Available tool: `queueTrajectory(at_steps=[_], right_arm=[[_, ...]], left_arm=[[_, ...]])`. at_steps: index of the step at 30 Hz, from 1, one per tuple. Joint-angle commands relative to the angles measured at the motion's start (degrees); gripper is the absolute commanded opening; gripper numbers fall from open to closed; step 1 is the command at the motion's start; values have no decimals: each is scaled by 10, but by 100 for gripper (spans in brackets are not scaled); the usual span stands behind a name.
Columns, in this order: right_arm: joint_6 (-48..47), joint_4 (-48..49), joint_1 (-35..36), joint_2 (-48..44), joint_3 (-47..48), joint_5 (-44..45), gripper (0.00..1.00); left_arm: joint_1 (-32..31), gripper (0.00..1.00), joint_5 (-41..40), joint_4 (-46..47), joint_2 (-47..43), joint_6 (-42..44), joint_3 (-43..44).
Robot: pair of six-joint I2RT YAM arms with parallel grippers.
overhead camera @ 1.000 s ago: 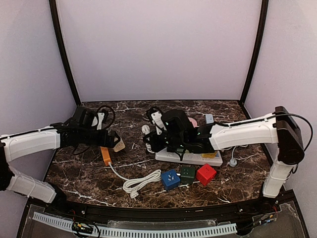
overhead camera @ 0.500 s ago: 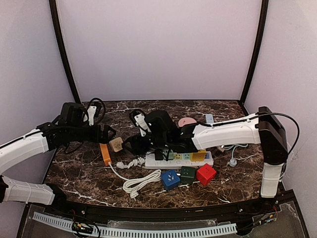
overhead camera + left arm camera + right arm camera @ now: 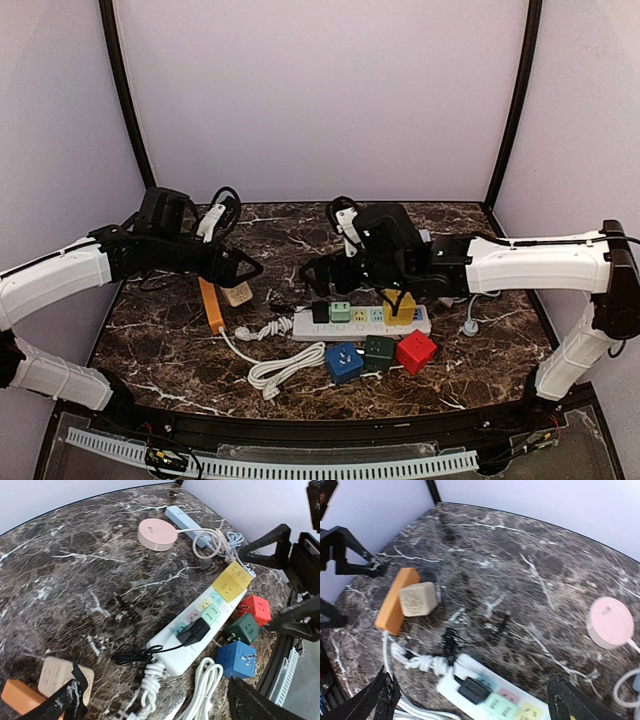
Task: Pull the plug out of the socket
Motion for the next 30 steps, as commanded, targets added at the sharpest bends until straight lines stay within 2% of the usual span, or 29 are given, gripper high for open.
queueTrajectory(at_steps=[1, 7, 11, 18, 23, 30], right_arm=[[62, -172, -33, -41, -27, 89, 99], [140, -288, -68, -92, -65, 90, 99], [188, -311, -84, -114, -106, 73, 99], [229, -310, -103, -106, -146, 55, 99], [224, -301, -104, -72, -125, 54, 98], [214, -286, -104, -28, -93, 59, 95]], left_arm=[[-24, 97, 70, -68, 72, 47, 80], [-46, 94, 134, -85, 164, 50, 179], [-71, 92, 92, -76, 194, 42, 205], [-85, 93, 73, -61, 210, 55, 202], [-86, 93, 28, -62, 216, 67, 174], [-86, 94, 19, -65, 212, 69, 163]])
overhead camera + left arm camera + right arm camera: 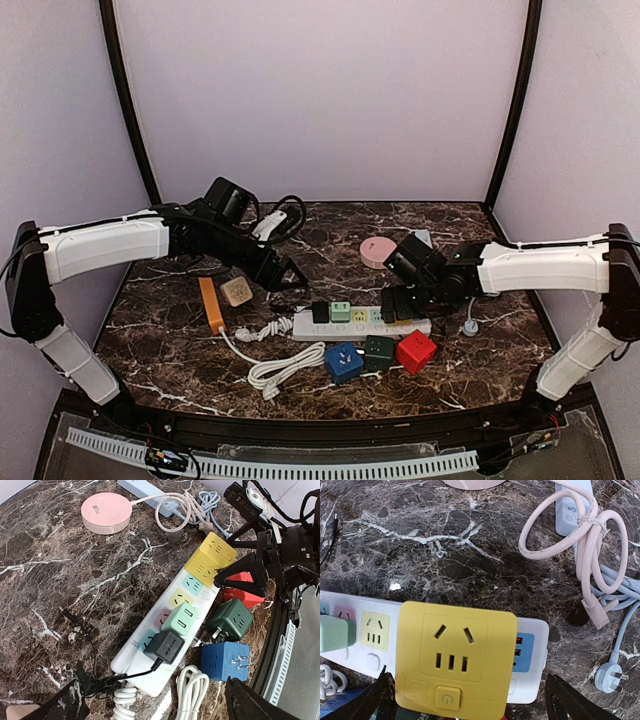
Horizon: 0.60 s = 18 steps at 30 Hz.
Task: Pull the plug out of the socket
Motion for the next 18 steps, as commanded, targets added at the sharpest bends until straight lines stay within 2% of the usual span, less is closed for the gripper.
queueTrajectory(at_steps=[1, 10, 18], right_arm=[[0, 16, -5, 24, 24, 8, 93], [-11, 60, -6, 48, 29, -15, 69], [-74, 134, 0, 71, 53, -76, 30]], left_arm=[[0, 94, -15, -9, -7, 12, -12], [-4, 94, -7, -10, 6, 12, -13], [-31, 94, -5, -44, 41, 57, 6]])
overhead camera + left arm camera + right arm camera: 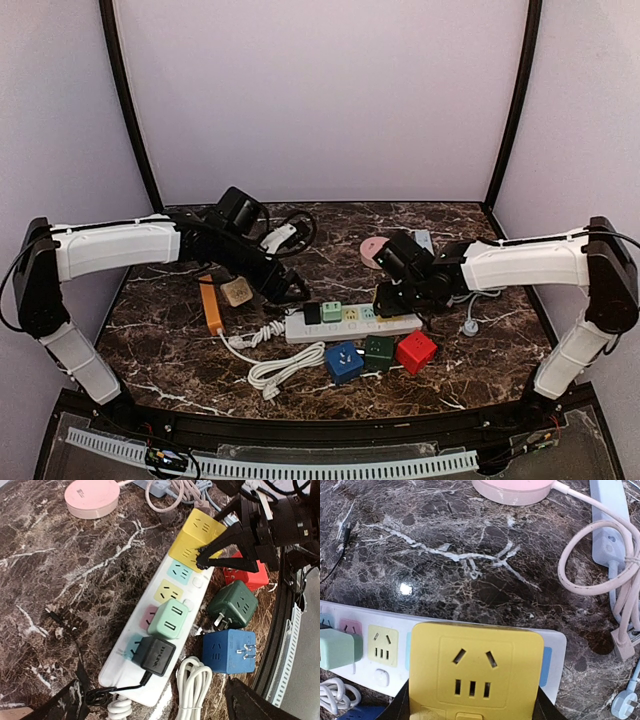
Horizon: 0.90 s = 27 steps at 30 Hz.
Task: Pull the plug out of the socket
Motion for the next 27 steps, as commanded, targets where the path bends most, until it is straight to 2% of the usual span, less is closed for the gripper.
queueTrajectory(at_steps=[1, 3, 7, 16, 20, 27], right_arm=[[-47, 66, 6, 18, 35, -45, 26], [-62, 72, 11, 20, 42, -47, 21], [-87, 90, 16, 18, 43, -61, 17], [-112, 125, 21, 15, 38, -91, 14], [-117, 128, 22, 21, 44, -97, 14], [-109, 132, 24, 32, 46, -103, 12]], left_arm=[[-22, 94, -11, -48, 23, 41, 14], [-32, 94, -27, -61, 34, 53, 19], [-46, 94, -42, -78, 55, 66, 27], [-54, 92, -61, -95, 86, 76, 36], [-61, 85, -70, -104, 99, 81, 42], [-75, 65, -70, -108, 111, 88, 49]])
